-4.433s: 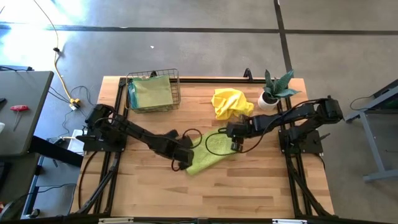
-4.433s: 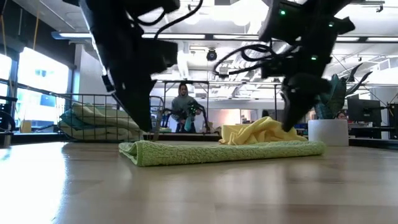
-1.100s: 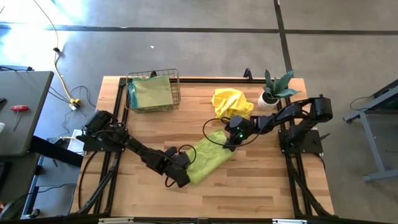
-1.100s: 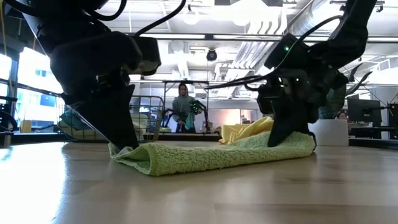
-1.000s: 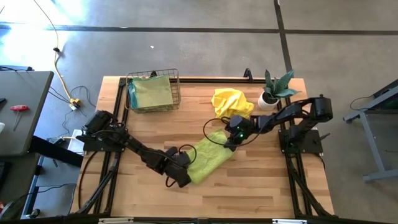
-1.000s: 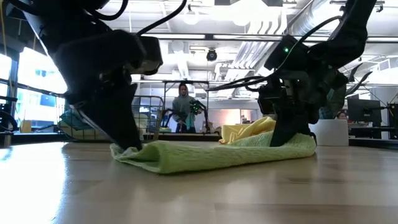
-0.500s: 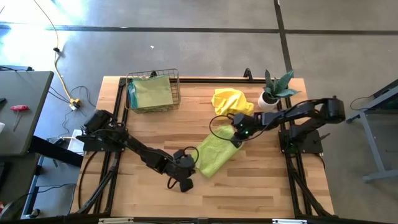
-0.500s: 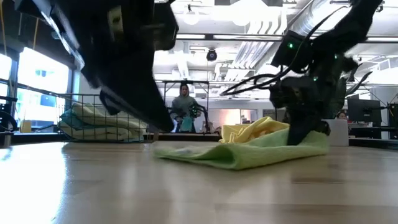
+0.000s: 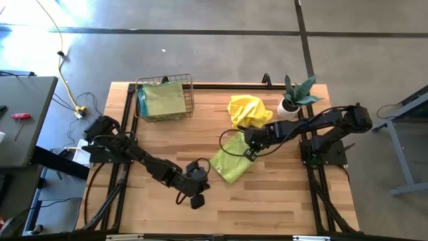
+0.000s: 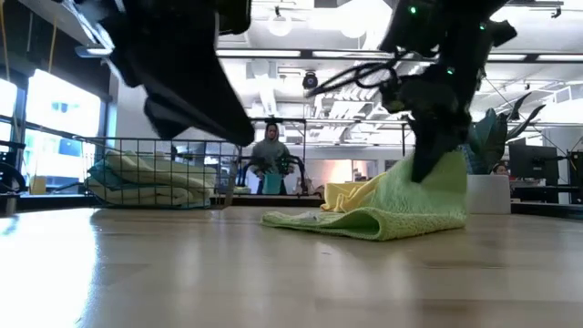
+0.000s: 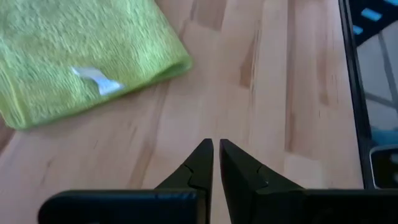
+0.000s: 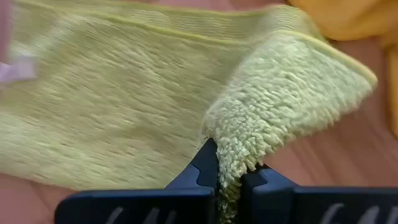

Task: Fold microfiber towels
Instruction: Fold the light green towel

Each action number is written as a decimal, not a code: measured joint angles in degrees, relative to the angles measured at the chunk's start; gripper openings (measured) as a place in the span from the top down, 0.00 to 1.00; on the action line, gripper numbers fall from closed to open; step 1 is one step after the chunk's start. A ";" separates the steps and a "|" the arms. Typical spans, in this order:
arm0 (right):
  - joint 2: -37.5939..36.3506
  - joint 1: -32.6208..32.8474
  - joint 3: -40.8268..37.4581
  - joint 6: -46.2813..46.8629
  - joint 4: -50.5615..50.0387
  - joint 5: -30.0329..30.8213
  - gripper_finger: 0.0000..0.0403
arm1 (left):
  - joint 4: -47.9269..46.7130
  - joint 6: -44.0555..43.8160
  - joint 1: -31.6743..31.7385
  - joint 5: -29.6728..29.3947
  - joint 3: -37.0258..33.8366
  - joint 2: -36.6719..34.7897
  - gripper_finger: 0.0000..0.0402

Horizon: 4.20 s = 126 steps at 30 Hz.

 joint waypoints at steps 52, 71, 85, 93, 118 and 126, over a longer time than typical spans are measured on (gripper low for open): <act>23.92 14.37 22.74 10.97 10.35 4.16 1.00 | -10.17 1.50 -2.71 -13.94 -0.08 2.89 0.95; 26.78 14.50 22.70 9.50 15.08 -0.18 0.72 | -12.37 1.48 0.37 -13.09 -0.07 6.48 0.95; 22.49 14.45 22.70 6.30 12.74 -0.16 0.59 | -12.19 1.02 -0.12 -12.12 -0.07 6.46 0.95; 22.71 14.56 22.70 5.97 0.64 6.97 0.59 | -10.92 -0.03 -3.00 -8.78 -0.10 4.48 0.95; 29.05 19.86 22.68 1.98 -0.91 17.04 0.59 | 12.13 21.59 8.55 -12.35 -0.09 5.22 0.95; 29.53 19.73 22.68 1.98 -0.26 17.49 0.59 | 12.07 23.06 12.36 -7.88 -0.09 5.48 0.95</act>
